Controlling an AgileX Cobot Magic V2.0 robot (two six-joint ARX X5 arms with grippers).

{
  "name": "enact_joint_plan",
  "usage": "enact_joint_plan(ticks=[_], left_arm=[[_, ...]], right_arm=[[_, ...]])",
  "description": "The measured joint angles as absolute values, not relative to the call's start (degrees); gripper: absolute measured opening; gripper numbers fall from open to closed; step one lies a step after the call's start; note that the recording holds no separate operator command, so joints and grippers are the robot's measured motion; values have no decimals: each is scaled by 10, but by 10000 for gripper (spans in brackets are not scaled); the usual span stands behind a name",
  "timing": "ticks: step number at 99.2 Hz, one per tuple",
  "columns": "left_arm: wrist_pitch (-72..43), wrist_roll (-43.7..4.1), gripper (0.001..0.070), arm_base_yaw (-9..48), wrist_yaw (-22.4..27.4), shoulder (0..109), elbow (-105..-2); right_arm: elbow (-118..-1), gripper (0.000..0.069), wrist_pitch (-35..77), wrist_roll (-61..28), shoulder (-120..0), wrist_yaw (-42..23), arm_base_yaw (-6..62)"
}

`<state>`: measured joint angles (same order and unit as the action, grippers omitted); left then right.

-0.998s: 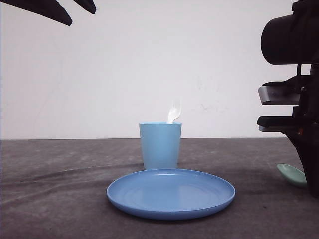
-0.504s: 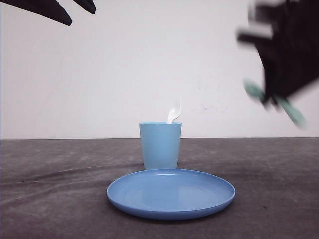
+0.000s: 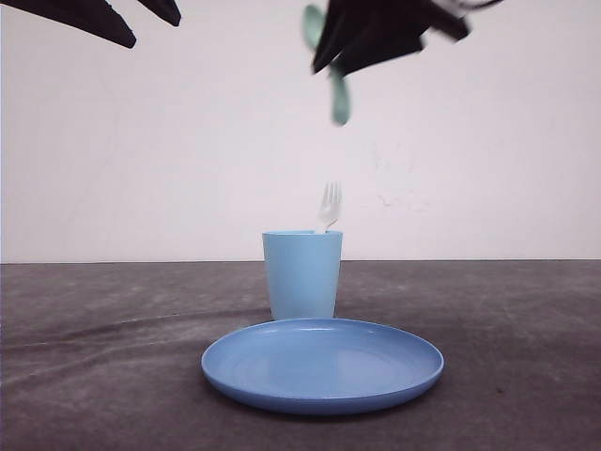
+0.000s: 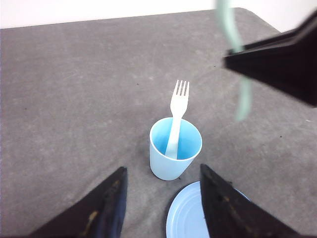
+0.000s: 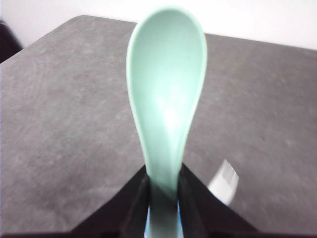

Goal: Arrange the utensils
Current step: 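Carry the spoon with the right gripper and release it into the cup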

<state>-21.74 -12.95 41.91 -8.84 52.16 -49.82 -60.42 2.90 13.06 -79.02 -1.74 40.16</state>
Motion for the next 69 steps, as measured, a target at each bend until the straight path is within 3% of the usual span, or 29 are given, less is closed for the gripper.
enact_joint_plan(ticks=[29, 69], left_arm=[[-224, -135, 274, 419, -88, 522, -498], [-239, -138, 274, 419, -88, 522, -498]], right_arm=[[-604, 83, -59, 93, -909, -48, 410], [-604, 88, -61, 95, -975, -61, 410]])
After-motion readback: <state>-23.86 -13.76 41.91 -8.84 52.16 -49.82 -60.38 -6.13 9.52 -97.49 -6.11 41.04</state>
